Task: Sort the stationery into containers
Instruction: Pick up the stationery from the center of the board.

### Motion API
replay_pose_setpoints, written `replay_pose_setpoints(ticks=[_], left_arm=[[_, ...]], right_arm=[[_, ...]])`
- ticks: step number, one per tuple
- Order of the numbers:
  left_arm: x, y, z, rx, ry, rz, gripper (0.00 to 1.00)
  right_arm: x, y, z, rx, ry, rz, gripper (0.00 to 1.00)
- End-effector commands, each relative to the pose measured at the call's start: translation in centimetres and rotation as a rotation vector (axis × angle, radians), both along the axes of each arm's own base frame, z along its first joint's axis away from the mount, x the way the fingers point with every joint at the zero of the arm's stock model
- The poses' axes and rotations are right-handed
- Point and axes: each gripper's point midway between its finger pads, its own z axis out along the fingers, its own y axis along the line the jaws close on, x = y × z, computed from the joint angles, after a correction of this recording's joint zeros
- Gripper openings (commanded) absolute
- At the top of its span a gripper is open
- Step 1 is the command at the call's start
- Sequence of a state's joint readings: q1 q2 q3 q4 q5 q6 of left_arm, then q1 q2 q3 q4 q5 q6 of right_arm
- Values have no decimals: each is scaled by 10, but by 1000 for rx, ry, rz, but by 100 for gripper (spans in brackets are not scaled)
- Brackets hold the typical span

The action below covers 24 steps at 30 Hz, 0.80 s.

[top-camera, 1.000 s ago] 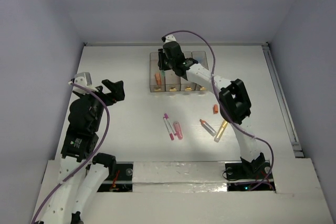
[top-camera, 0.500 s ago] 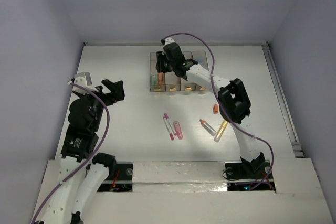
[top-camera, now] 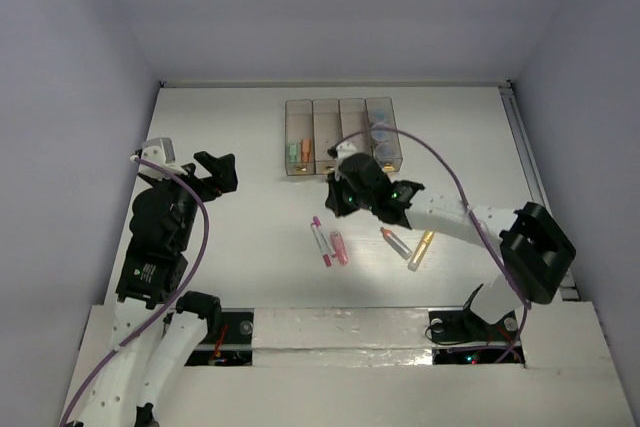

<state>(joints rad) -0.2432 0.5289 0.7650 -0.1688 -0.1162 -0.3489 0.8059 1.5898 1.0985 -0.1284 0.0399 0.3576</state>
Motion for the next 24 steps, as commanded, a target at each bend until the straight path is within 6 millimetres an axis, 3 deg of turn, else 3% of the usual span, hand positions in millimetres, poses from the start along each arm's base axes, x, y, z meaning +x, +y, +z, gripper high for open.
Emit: replay_pose_setpoints(ticks=[1,4,9,16,24], left_arm=[[2,-3,8,1,-35,-11,99],[3,-4,6,2,-31,-16,99],[3,-5,7,-1,-35,-21,99],[3,-5,6,0,-32,-22,99],[4,-4,6,0,-29,-21,99]], right_arm=[[-60,-4,-33,-71,85,39,0],[-85,-16,-53,-121,130,21,0],[-93,-20,-66,-196,138,6,0],[-80,-17,-77,-286,117,4,38],[-78,-11,-94,-326,141,29,48]])
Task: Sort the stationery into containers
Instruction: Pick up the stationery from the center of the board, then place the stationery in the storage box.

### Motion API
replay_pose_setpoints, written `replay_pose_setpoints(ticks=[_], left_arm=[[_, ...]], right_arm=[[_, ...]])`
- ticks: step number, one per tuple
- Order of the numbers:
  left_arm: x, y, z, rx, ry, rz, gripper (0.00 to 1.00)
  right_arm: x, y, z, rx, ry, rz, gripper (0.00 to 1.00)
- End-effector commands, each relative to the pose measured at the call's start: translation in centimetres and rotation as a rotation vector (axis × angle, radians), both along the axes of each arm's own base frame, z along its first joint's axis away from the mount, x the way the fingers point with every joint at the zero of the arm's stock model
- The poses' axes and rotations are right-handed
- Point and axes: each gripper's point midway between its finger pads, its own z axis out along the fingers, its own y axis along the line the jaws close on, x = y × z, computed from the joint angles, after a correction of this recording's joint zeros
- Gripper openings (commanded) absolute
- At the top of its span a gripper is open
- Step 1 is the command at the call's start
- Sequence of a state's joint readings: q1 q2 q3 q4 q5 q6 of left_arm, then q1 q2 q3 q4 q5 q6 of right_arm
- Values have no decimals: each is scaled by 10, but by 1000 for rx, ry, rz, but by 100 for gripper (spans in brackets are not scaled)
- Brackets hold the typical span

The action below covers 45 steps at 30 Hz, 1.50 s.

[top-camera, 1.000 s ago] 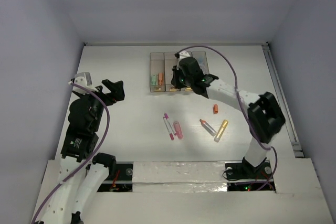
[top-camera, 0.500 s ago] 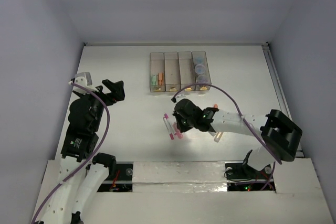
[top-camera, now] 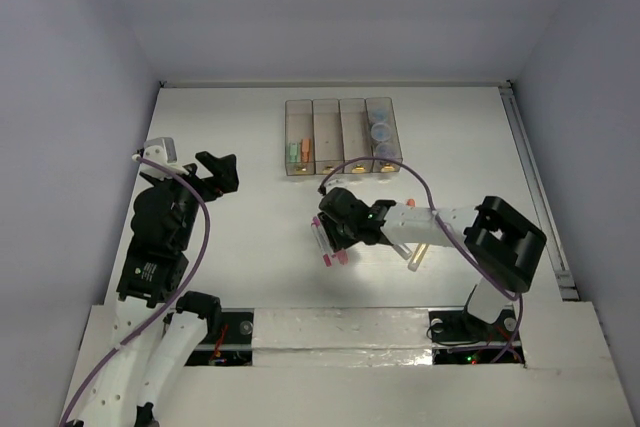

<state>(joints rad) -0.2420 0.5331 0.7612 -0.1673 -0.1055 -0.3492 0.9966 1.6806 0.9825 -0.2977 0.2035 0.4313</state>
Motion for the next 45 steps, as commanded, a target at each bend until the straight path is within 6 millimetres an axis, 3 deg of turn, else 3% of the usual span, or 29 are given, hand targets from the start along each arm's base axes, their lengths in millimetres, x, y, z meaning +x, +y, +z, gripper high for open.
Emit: replay_pose_setpoints(ticks=[1,5,10,14,16,20,22,26,28,29,30,33,36,37,39,40,42,43,45], left_arm=[[3,-2,8,1,-36,-13,99],[2,-1,9,2,-40,-8,99],[3,-3,8,2,-36,-16,99],[4,-4,9,0,-37,-20,99],[4,-5,8,0,-37,-28,99],[2,-4,9,0,-45,-25,99],[2,-4,8,2,-40,-25,99],[-1,-3,11,0,-51,-23,99],[0,-3,10,1,-48,-22,99],[0,-3,9,1,-46,-23,99],[-1,-4,10,-1,-48,-25,99],[-2,-3,10,2,-49,-24,99],[-1,-6,11,2,-49,-33,99],[0,-6,9,3,-45,-33,99],[0,-6,8,5,-41,-33,99],[-1,-5,8,7,-42,-30,99],[0,-5,9,5,-45,-27,99],[1,-5,9,7,-41,-27,99],[2,-7,7,9,-37,-38,99]], right_arm=[[8,11,8,-2,-34,12,47],[11,7,-4,-50,-31,4,46],[17,3,-2,-73,-59,-14,18],[33,7,36,-44,-146,-41,14],[46,24,67,21,-215,-22,13],[94,49,103,137,-282,-29,13],[117,72,121,210,-314,-11,12],[167,94,150,302,-405,-41,12],[194,92,159,336,-423,-77,12],[207,97,177,372,-451,-88,12],[219,98,166,365,-444,-100,12],[254,96,168,378,-472,-158,12],[275,99,175,418,-487,-184,15],[280,101,163,403,-480,-202,19],[289,94,158,387,-478,-241,27],[290,94,156,387,-473,-253,39],[292,91,157,402,-473,-257,51],[294,87,156,403,-471,-254,61],[291,87,162,409,-479,-237,69]])
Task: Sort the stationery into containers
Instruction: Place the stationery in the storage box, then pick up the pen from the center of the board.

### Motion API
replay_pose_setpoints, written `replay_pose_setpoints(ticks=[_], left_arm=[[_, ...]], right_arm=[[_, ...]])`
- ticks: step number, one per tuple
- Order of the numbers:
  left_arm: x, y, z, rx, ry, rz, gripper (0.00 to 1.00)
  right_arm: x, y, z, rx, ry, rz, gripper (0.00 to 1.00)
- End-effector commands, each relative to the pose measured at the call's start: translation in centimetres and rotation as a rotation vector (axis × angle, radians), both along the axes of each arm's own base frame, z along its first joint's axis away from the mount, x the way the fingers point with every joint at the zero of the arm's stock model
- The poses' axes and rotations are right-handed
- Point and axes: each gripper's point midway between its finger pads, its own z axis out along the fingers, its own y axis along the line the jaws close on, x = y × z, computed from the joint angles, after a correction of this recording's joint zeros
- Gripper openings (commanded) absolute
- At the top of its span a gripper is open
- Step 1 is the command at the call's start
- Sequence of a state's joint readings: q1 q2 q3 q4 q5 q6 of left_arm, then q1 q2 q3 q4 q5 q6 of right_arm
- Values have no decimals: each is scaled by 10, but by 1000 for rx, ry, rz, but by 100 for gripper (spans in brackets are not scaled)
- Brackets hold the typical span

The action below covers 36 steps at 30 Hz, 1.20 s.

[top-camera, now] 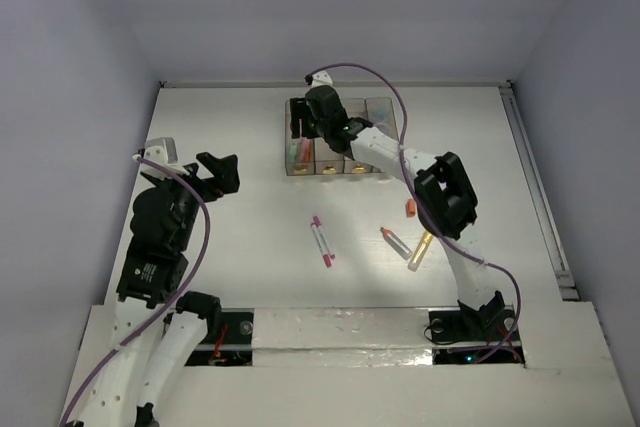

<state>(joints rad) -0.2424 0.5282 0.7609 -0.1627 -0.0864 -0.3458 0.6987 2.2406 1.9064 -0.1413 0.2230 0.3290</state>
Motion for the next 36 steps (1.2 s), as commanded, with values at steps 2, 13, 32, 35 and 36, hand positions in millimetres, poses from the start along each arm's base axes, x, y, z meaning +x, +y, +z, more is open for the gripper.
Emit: replay_pose_setpoints(ticks=[2,13,32,35,36], left_arm=[[3,-5,5,8,-29,-23,99],[6,-9,3,14,-25,-47,89],[11,-16,-2,18,-11,-95,84],[13,-16,-5,22,1,-94,91],[13,-17,-6,21,3,-97,92]], right_arm=[[1,2,58,82,-102,23,71],[-159,-23,25,113,7,279,0],[-267,-46,-97,-221,298,385,42],[-265,-41,-102,-225,313,382,42],[-268,-37,-103,-224,312,395,42]])
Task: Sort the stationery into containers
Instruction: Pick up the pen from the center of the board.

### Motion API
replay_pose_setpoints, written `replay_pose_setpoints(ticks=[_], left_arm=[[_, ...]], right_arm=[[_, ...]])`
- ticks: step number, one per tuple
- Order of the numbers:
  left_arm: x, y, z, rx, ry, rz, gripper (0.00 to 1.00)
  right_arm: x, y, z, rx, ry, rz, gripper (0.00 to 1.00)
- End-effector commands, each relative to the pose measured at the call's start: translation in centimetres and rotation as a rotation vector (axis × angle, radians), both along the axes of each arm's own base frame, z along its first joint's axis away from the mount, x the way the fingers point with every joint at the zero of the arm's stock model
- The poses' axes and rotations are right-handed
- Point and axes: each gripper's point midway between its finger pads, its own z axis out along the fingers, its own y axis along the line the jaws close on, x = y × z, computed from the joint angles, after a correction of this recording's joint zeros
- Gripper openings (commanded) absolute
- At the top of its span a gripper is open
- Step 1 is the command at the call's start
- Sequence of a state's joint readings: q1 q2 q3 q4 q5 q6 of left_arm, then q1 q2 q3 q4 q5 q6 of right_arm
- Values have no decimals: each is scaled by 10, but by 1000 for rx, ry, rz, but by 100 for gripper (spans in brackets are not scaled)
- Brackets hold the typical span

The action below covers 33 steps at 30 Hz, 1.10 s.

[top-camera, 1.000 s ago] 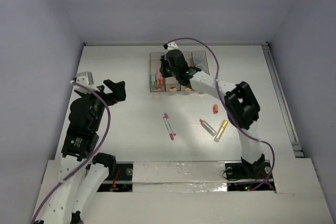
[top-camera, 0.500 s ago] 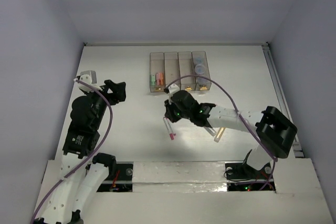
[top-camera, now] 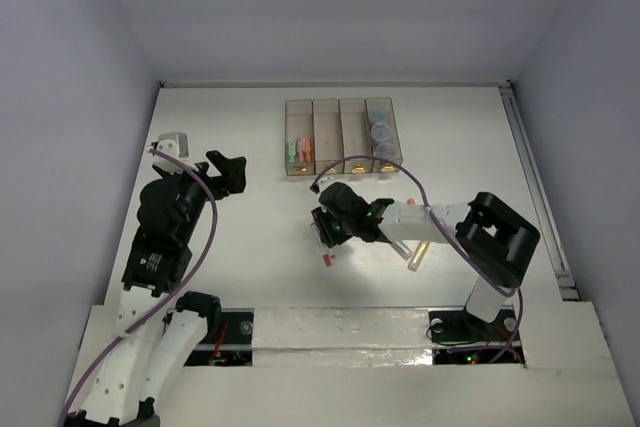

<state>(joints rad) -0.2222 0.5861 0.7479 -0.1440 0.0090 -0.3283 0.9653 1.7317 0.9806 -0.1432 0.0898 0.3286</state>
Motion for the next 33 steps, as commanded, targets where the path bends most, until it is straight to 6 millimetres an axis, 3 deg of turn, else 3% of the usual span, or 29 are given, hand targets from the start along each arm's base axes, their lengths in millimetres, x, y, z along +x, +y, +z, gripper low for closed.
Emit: replay_pose_setpoints(ticks=[1,7,15,18,20,22,26,29,33], left_arm=[[3,-4,10,-2,-47,-23,93],[4,-4,10,1,-43,-23,95],[4,-4,9,2,-42,-23,96],[2,-3,13,1,-54,-22,96],[3,-3,13,2,-53,-20,96],[2,-4,12,2,-51,-26,96],[1,-3,15,0,-60,-25,95],[1,-4,13,-1,-55,-29,95],[-1,-3,16,-1,-66,-26,95]], right_arm=[[4,21,11,33,-22,29,42],[9,16,-1,-43,-33,10,38],[28,-18,-23,-257,-110,-62,34],[27,-24,-28,-283,-104,-65,20],[27,-27,-30,-291,-103,-82,4],[29,-25,-28,-281,-110,-90,0],[36,-15,-11,-208,-145,-127,0],[47,1,39,-63,-229,-150,0],[56,12,77,40,-292,-164,0]])
